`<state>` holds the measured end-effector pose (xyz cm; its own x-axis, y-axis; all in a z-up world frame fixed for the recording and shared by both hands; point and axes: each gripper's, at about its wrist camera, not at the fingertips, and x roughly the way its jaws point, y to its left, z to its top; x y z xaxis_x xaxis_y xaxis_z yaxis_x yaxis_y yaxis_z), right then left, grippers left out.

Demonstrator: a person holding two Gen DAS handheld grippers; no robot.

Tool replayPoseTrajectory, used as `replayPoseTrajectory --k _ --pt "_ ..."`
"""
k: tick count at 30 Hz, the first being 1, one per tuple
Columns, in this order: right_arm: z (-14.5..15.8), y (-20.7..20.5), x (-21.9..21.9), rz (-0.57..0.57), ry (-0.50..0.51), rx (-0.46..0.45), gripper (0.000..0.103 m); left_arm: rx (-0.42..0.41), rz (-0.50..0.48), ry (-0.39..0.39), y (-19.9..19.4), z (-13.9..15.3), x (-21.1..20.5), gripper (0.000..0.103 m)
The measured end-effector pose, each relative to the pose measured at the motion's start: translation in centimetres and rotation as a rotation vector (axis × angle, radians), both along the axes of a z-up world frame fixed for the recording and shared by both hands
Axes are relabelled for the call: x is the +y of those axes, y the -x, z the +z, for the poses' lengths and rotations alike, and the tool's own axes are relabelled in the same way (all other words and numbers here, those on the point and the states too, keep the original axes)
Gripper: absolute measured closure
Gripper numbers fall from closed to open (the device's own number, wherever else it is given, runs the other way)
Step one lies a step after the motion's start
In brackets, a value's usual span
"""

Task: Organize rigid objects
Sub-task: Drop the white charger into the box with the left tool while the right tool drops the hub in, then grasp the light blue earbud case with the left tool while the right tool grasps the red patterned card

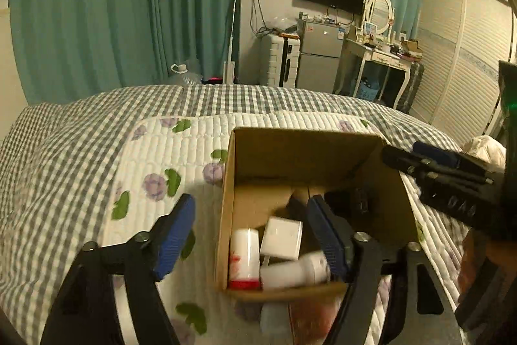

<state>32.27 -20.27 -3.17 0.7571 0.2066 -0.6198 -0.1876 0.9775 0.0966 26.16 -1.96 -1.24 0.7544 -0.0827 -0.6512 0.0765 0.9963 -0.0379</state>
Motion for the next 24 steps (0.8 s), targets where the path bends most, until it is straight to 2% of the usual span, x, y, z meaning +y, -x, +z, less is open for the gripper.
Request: replayPoseTrajectory --k 4,10,13,15,16,19,24 --pt "2.3 3.4 -0.4 -0.018 0.034 -0.014 0.037 -0.031 0.021 -0.005 3.3 2.2 1.0 0.017" --pt "5.8 10.2 -0.2 -0.023 0.103 -0.063 0.02 -0.078 0.039 -0.009 9.5 4.8 2.3 0.01" --pt "6.8 13.6 0.6 0.006 0.129 -0.09 0.017 -0.096 0.051 -0.011 11.9 5.3 2.8 0.009" --pt "7.2 15.7 1.1 0.019 0.133 -0.109 0.011 -0.094 0.056 -0.012 12.9 5.1 3.1 0.009" --pt "7.3 16.5 1.4 0.023 0.133 -0.115 0.008 -0.092 0.056 -0.014 13.5 4.8 3.1 0.008" --pt "6.3 18.0 2.6 0.046 0.145 -0.103 0.008 -0.082 0.063 -0.025 14.4 3.7 3.3 0.008" --pt "2.1 17.8 3.8 0.056 0.122 -0.004 0.008 -0.03 0.083 0.005 14.6 0.3 4.1 0.008"
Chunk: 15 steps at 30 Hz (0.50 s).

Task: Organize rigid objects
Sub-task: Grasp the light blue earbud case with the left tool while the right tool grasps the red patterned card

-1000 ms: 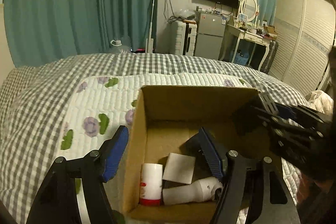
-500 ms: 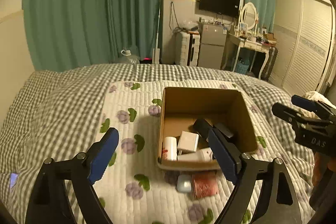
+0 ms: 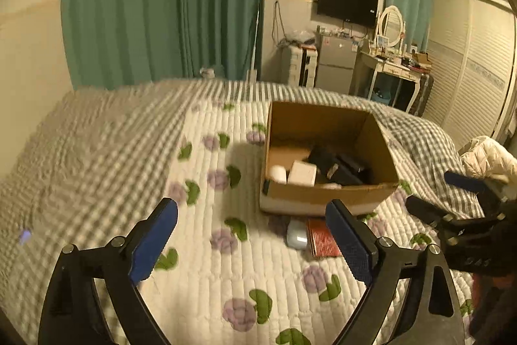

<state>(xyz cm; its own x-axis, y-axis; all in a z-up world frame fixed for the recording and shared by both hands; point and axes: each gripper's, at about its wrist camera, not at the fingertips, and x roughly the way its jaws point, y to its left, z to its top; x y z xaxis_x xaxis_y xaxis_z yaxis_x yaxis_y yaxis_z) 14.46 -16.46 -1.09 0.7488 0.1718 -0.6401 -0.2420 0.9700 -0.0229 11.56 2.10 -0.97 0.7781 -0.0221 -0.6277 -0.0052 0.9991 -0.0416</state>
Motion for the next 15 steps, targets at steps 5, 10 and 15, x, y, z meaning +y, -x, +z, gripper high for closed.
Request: replayPoseTrajectory --k 5,10,15 --pt "-6.1 -2.2 0.8 -0.004 -0.013 0.133 0.008 0.058 0.024 -0.021 -1.4 -3.8 0.2 0.008" --pt "-12.1 -5.3 2.2 0.002 0.002 0.267 0.008 0.119 0.023 -0.046 -3.1 -7.1 0.0 0.008" --pt "-16.7 -8.4 3.9 0.034 -0.002 0.366 0.009 0.152 0.032 -0.045 -4.0 -8.8 0.3 0.008"
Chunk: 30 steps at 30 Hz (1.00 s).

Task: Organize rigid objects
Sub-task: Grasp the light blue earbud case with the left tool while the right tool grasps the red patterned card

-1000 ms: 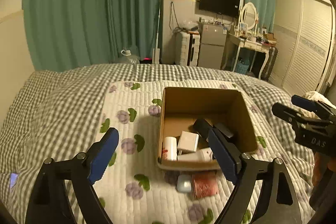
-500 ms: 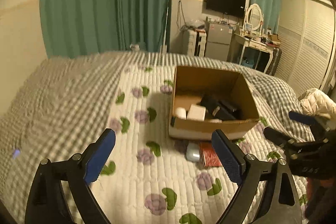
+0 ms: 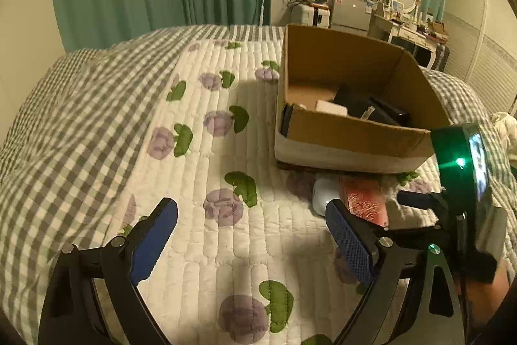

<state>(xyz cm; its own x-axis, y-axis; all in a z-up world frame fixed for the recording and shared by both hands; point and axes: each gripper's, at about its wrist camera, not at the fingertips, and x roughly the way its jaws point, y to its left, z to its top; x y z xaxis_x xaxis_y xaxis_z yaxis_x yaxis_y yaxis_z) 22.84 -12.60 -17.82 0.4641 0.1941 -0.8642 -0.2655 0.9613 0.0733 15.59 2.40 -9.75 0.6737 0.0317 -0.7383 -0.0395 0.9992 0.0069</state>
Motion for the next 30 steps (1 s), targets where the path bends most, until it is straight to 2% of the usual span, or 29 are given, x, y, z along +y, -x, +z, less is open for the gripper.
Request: replayPoseTrajectory --k 3,7,11,17,21,24,25,26,28,30 --pt "-1.6 -1.7 0.1 0.01 -0.047 0.042 0.012 0.02 0.019 0.008 -0.4 -0.6 0.5 0.008" --pt "-2.2 -2.3 0.2 0.037 -0.048 0.027 0.021 0.029 0.032 0.008 -0.4 -0.9 0.6 0.008" --pt "-1.5 -0.3 -0.5 0.041 -0.031 0.004 0.026 0.038 0.022 -0.01 -0.3 -1.1 -0.3 0.008" --pt "0.9 3.2 -3.9 -0.046 0.008 -0.058 0.03 0.042 -0.032 -0.035 -0.9 -1.5 -3.2 0.008" --pt "1.8 3.7 -6.4 -0.111 -0.018 -0.079 0.031 0.047 -0.073 -0.058 -2.3 -2.5 -5.5 0.008" --pt "2.5 3.7 -7.0 -0.136 -0.002 -0.109 0.033 0.075 -0.089 -0.075 -3.6 -3.8 -6.8 0.008" --pt "2.6 3.6 -6.9 -0.139 0.007 -0.118 0.041 0.089 -0.093 -0.07 -4.1 -4.4 -7.2 0.008" --pt "2.9 3.6 -7.1 -0.136 0.005 -0.126 0.082 0.096 -0.095 -0.063 -4.5 -4.8 -7.5 0.008" --pt "3.5 2.8 -7.3 -0.135 0.062 -0.137 0.083 0.109 -0.095 -0.052 -5.4 -5.8 -8.0 0.008" --pt "2.8 1.7 -7.2 -0.125 0.093 -0.099 0.083 0.132 -0.091 -0.05 -6.4 -6.9 -8.5 0.008"
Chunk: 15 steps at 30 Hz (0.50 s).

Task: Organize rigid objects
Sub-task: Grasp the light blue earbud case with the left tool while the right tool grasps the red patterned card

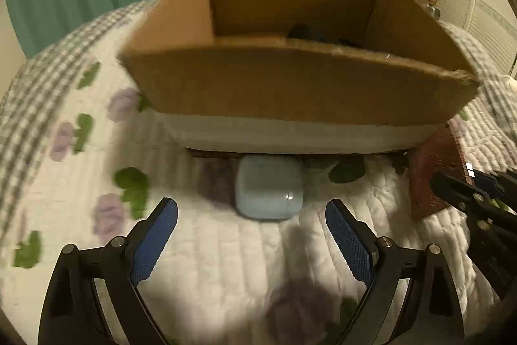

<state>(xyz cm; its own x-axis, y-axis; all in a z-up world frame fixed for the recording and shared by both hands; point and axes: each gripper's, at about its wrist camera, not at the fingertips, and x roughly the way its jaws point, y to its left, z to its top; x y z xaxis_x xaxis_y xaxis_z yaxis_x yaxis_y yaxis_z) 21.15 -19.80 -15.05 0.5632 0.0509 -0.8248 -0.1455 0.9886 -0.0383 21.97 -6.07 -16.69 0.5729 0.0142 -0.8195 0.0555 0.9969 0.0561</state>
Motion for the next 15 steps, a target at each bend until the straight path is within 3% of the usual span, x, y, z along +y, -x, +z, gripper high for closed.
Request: replayPoseTrajectory --k 7,11,12,15 --pt "-1.8 -0.7 -1.8 -0.042 -0.086 0.075 0.083 -0.007 0.023 -0.051 -2.2 -1.9 -0.9 0.012" --pt "-1.4 -0.3 -1.6 -0.033 -0.074 0.055 0.084 -0.018 0.027 -0.041 -2.2 -1.6 -0.4 0.037" --pt "-1.2 -0.2 -1.5 -0.03 -0.072 0.045 0.085 -0.019 0.032 -0.036 -2.1 -1.4 0.0 0.051" --pt "-0.3 0.5 -1.4 -0.022 -0.079 0.018 0.09 -0.004 0.029 0.022 -1.6 -0.9 1.1 0.053"
